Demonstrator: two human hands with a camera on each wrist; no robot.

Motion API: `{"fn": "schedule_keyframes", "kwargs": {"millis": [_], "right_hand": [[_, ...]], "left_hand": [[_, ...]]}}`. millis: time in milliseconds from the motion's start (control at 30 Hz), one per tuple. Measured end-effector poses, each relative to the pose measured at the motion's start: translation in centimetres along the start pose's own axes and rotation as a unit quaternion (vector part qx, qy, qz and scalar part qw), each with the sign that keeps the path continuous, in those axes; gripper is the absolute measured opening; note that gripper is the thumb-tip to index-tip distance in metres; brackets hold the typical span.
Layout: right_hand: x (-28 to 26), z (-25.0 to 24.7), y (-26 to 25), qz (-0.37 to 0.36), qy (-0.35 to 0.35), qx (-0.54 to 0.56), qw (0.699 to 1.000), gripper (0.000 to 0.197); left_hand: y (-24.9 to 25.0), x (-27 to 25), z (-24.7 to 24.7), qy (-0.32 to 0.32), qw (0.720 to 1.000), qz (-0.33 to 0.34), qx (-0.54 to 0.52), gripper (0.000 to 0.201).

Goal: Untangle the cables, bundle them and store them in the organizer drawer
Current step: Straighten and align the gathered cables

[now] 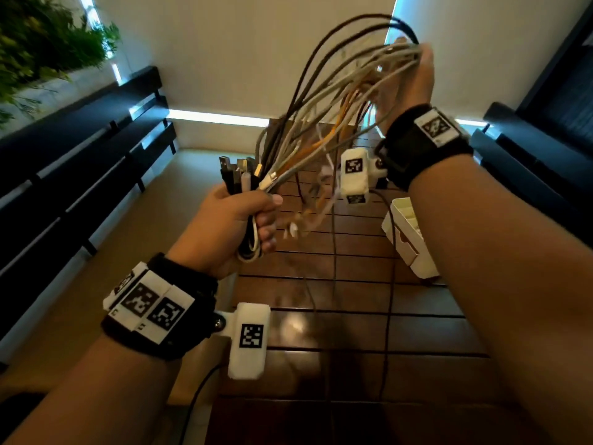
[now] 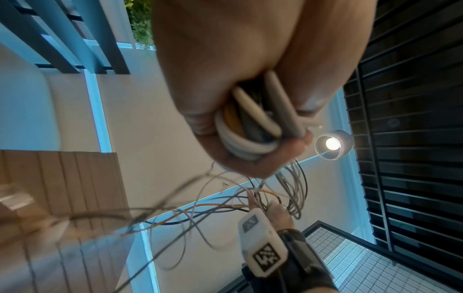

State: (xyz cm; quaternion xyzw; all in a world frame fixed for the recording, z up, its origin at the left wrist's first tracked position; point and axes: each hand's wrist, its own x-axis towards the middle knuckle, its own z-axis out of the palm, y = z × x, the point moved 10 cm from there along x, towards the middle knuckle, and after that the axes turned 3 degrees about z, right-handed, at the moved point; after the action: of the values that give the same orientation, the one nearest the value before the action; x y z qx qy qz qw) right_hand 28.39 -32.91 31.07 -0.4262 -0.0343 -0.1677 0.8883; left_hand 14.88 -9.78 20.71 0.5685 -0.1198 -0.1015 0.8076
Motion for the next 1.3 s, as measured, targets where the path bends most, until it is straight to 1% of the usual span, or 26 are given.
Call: {"fn": "schedule_keyframes", "kwargs": {"millis": [67,133,267,400,433,500,533,567,600,633,667,700,733,767,800,833,867,900,933,967,1033,1100,1133,1167,1200,1300], "right_hand": [[0.6,1.1,-0.8,-0.014,-0.019,0.015,1.0,0.046],[1.1,0.9,0.4,-0.01,-0.018,0.001,1.0,0.042],[2.0,-3.4,5.7,0.023,0.04,0.083,0.995,0.026],[1.8,-7.2,9.9,0.074,0.066,0.059,0.993,0.007],[1.6,-7.6,10.4,0.082,0.068,0.044,0.993,0.003],[1.1,-8.7,11.4,0.105,0.08,0.002,0.991,0.008],[0.9,-9.3,11.8,0.113,0.074,-0.046,0.99,0.01],[0.1,-9.4,11.8,0.122,0.057,-0.175,0.975,0.012],[0.0,-9.8,12.4,0.13,0.013,-0.363,0.923,0.021],[-0.8,-9.8,13.2,0.14,-0.049,-0.556,0.818,0.034],[-1.8,-10.0,14.0,0.16,-0.098,-0.696,0.693,0.046],[-3.0,-10.4,14.6,0.189,-0.13,-0.776,0.588,0.051],[-4.0,-10.5,14.6,0.194,-0.15,-0.824,0.511,0.052],[-5.2,-10.3,14.4,0.203,-0.158,-0.849,0.461,0.056],[-6.3,-10.3,13.9,0.208,-0.155,-0.867,0.426,0.061],[-7.2,-10.2,13.4,0.199,-0.141,-0.88,0.408,0.068],[-7.9,-9.9,12.8,0.173,-0.127,-0.89,0.402,0.074],[-8.7,-9.3,12.5,0.139,-0.126,-0.892,0.412,0.078],[-9.5,-8.3,12.5,0.099,-0.144,-0.878,0.445,0.081],[-10.7,-7.3,12.6,0.067,-0.179,-0.846,0.497,0.084],[-13.5,-5.4,12.5,0.055,-0.247,-0.745,0.617,0.085],[-16.1,-4.7,12.1,0.095,-0.282,-0.624,0.722,0.083],[-17.3,-4.7,11.9,0.119,-0.294,-0.569,0.758,0.083],[-18.3,-4.7,11.9,0.133,-0.311,-0.534,0.775,0.086],[-19.3,-4.8,12.1,0.144,-0.33,-0.522,0.774,0.089],[-21.3,-5.7,13.2,0.154,-0.348,-0.546,0.746,0.085]], "left_hand": [[0.8,0.2,-0.2,0.009,1.0,0.01,0.007,0.011],[0.8,0.3,-0.6,0.014,1.0,0.008,0.004,0.009],[-0.5,0.1,-1.7,0.033,0.999,-0.009,0.01,0.006],[-2.0,-0.1,-2.4,0.048,0.998,-0.024,0.023,0.011],[-2.2,-0.1,-2.5,0.05,0.998,-0.027,0.025,0.013],[-2.5,0.0,-2.6,0.053,0.998,-0.03,0.031,0.013],[-2.7,0.0,-2.7,0.054,0.997,-0.03,0.036,0.012],[-2.9,0.1,-2.7,0.056,0.997,-0.03,0.042,0.011],[-3.1,0.1,-2.8,0.058,0.997,-0.031,0.047,0.01],[-3.4,0.2,-2.9,0.061,0.996,-0.034,0.051,0.01],[-3.7,0.1,-3.0,0.064,0.996,-0.038,0.054,0.009],[-4.2,0.1,-3.1,0.067,0.995,-0.043,0.059,0.008],[-4.6,0.0,-3.2,0.069,0.994,-0.05,0.064,0.005],[-5.2,-0.1,-3.2,0.069,0.993,-0.058,0.071,0.006],[-5.7,-0.3,-3.2,0.067,0.992,-0.067,0.08,0.012],[-6.3,-0.5,-3.1,0.061,0.992,-0.074,0.087,0.018],[-6.7,-0.7,-2.9,0.054,0.991,-0.08,0.094,0.023],[-7.2,-0.9,-2.7,0.048,0.99,-0.086,0.1,0.025],[-7.5,-1.0,-2.6,0.043,0.989,-0.091,0.104,0.028],[-7.8,-1.2,-2.5,0.041,0.989,-0.097,0.105,0.029],[-8.2,-1.4,-2.4,0.043,0.988,-0.105,0.105,0.029],[-8.5,-2.0,-2.2,0.042,0.987,-0.113,0.103,0.026],[-8.7,-2.3,-1.9,0.039,0.987,-0.118,0.1,0.024],[-8.9,-2.6,-1.5,0.033,0.987,-0.124,0.093,0.022],[-9.2,-3.0,-0.9,0.023,0.987,-0.132,0.084,0.019],[-9.9,-4.0,1.5,-0.037,0.985,-0.155,0.06,0.008]]}}
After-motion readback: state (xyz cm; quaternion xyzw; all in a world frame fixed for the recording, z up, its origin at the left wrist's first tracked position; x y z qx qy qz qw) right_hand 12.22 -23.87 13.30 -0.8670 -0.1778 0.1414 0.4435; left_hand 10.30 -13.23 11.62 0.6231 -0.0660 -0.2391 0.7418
